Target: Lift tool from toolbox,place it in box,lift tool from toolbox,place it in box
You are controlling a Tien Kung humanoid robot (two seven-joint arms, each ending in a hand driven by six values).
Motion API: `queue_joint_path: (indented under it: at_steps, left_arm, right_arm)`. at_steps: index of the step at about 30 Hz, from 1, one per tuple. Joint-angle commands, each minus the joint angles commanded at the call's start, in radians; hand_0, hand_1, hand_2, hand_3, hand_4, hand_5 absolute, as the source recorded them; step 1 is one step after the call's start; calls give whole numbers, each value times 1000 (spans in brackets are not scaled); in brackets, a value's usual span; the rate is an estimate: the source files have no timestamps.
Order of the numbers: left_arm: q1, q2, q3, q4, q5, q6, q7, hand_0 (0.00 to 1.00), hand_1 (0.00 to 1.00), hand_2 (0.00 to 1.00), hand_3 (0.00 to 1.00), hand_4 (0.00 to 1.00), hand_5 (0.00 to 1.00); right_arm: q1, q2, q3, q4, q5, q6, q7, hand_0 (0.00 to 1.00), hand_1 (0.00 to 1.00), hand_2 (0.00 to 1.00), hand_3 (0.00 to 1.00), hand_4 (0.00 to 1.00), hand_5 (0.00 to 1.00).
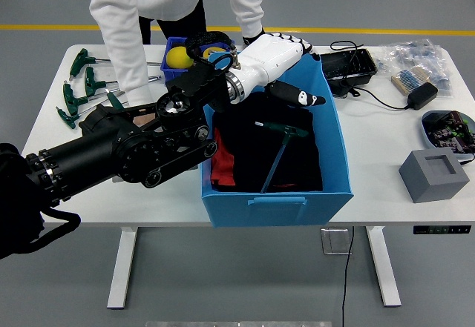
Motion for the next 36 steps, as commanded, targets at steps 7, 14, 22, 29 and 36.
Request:
queue_joint_path:
  at_steps: [7, 14, 22, 29, 36]
  left_arm:
    - [22, 2, -40, -35, 83, -9, 17, 961, 959, 959, 808, 944, 716]
    - [109, 46, -199, -150, 275, -13, 93, 927, 894, 847, 685, 882, 626]
    - [238, 91, -408, -315, 344, 22, 153, 846, 826, 810, 621, 830, 557]
    - [346, 134, -524, -391, 352, 7, 175, 808, 785, 784, 593, 794, 523]
    - [482, 139, -687, -423, 272, 43, 223, 793, 782, 789, 604, 785, 512]
  right_arm:
    - [-4, 3, 22, 0, -13, -1, -1, 697, 679, 744, 591, 804, 697]
    - [-16, 12, 87, 0, -54, -7, -5, 695, 679, 743, 591, 803, 695]
    - [-25, 24, 154, 0, -104, -13, -13, 696, 678, 743, 590, 803, 694]
    - [-28, 27, 150, 0, -93, -13, -9, 695, 677, 743, 589, 802, 695]
    - [-29, 27, 148, 0, -82, -13, -5, 696, 677, 743, 588, 801, 694]
